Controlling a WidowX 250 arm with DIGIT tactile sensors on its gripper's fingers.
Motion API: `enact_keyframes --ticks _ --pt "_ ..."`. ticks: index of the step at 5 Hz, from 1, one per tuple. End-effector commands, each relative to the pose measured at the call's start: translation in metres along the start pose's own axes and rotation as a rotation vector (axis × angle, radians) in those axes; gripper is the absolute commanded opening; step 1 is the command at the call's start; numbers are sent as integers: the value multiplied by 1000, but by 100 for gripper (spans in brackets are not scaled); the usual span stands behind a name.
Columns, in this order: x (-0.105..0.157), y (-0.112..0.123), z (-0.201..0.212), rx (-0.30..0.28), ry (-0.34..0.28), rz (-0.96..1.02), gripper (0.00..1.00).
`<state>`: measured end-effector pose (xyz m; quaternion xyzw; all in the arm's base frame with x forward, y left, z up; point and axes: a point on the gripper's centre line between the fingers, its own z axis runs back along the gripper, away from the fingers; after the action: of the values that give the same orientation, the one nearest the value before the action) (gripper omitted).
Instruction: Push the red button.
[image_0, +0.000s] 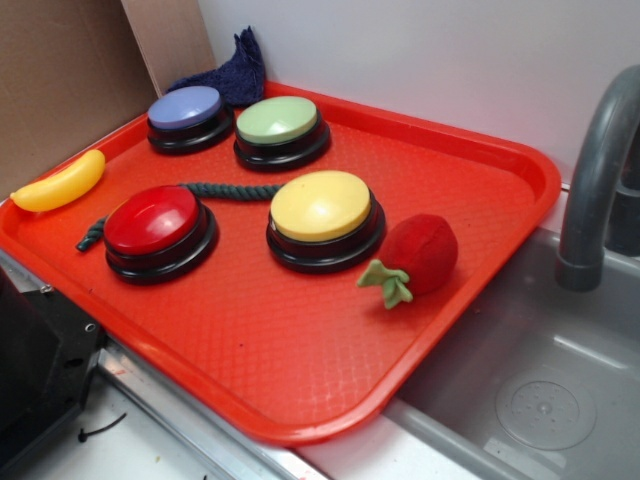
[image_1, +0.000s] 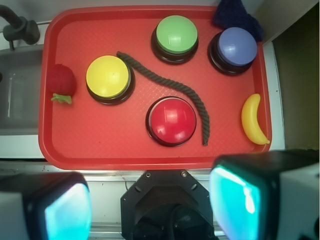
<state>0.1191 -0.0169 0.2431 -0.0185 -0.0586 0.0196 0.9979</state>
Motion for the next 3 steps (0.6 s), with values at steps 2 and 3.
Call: enact_keyframes --ticks 2,3 --pt "32 39 -53 72 112 82 100" --pt "43 60 -101 117 91 176 100"
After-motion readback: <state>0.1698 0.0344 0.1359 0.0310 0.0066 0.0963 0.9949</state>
